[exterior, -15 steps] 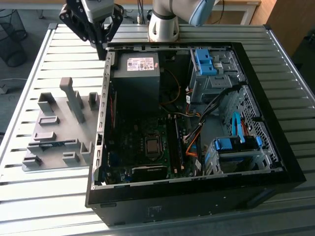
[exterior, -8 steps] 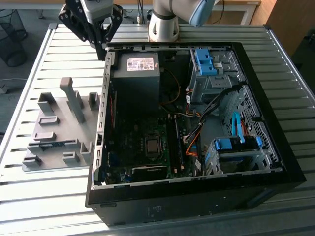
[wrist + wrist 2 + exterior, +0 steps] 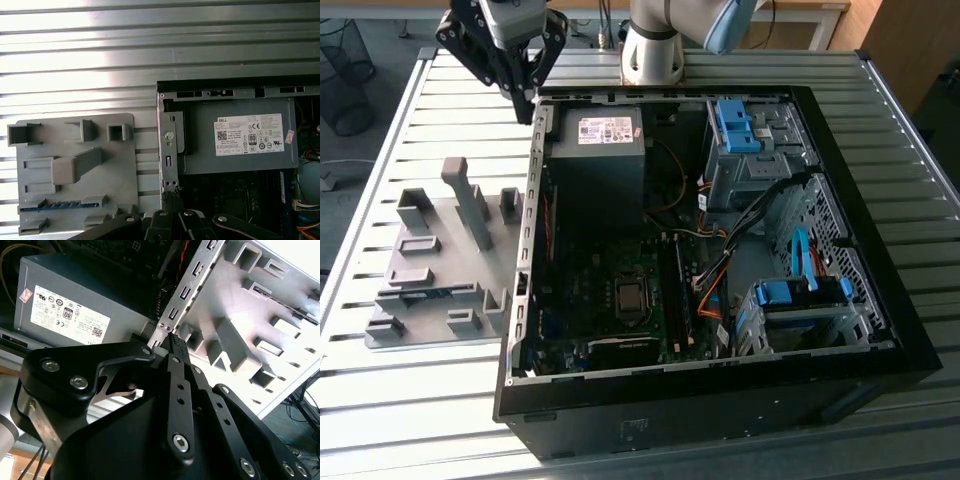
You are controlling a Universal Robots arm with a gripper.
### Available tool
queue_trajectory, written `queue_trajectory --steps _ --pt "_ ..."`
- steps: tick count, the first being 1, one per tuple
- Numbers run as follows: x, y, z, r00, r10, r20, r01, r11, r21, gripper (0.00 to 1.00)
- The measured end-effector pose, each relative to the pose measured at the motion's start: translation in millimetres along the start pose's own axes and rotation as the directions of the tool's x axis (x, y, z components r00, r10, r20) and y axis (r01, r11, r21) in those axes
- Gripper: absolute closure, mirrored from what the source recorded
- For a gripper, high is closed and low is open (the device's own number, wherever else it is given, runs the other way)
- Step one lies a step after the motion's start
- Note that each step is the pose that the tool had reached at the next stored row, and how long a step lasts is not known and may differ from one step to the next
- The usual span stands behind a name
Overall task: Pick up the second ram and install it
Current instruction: 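Reach for the second ram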
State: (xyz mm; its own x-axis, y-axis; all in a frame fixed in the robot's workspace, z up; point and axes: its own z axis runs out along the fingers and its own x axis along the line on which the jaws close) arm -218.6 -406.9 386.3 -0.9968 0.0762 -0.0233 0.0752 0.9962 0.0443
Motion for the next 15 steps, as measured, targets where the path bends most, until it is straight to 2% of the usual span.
queue_trajectory --steps 4,15 --pt "4.2 -0.5 -0.1 1.0 0.0 0.0 0.0 1.0 0.0 0.9" --pt "29.9 -2.5 -0.7 1.0 0.0 0.0 0.0 1.0 0.0 0.9"
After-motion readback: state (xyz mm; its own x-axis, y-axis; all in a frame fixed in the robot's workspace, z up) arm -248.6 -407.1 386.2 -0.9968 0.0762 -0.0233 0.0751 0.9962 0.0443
